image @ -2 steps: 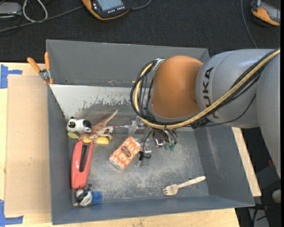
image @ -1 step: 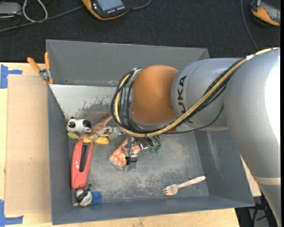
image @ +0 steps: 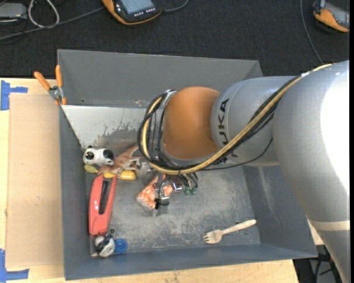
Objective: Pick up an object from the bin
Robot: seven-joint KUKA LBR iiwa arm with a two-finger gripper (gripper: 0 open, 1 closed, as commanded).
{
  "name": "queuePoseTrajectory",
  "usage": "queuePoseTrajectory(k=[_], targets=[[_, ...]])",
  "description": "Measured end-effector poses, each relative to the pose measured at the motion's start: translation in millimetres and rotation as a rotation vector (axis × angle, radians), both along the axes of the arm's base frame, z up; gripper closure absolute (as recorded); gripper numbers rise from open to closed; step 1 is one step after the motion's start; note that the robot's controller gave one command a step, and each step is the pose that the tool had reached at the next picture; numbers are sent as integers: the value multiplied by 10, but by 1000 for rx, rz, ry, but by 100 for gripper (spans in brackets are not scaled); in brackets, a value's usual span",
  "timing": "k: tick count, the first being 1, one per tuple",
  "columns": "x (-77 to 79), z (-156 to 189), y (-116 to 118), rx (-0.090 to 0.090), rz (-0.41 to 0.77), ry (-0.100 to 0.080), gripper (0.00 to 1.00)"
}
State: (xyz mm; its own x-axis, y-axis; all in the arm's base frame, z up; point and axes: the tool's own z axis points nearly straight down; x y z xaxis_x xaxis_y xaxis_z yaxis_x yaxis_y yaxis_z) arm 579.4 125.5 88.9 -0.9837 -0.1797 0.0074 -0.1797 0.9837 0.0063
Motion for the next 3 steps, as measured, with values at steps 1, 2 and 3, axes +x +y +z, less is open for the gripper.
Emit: queuePoseTrajectory(k=[1,2,3], targets=[[220,173,49,-3,-146,1,0],[203,48,-522,-1,61,2,0],[305,26,-653,3,-9,-4,100]])
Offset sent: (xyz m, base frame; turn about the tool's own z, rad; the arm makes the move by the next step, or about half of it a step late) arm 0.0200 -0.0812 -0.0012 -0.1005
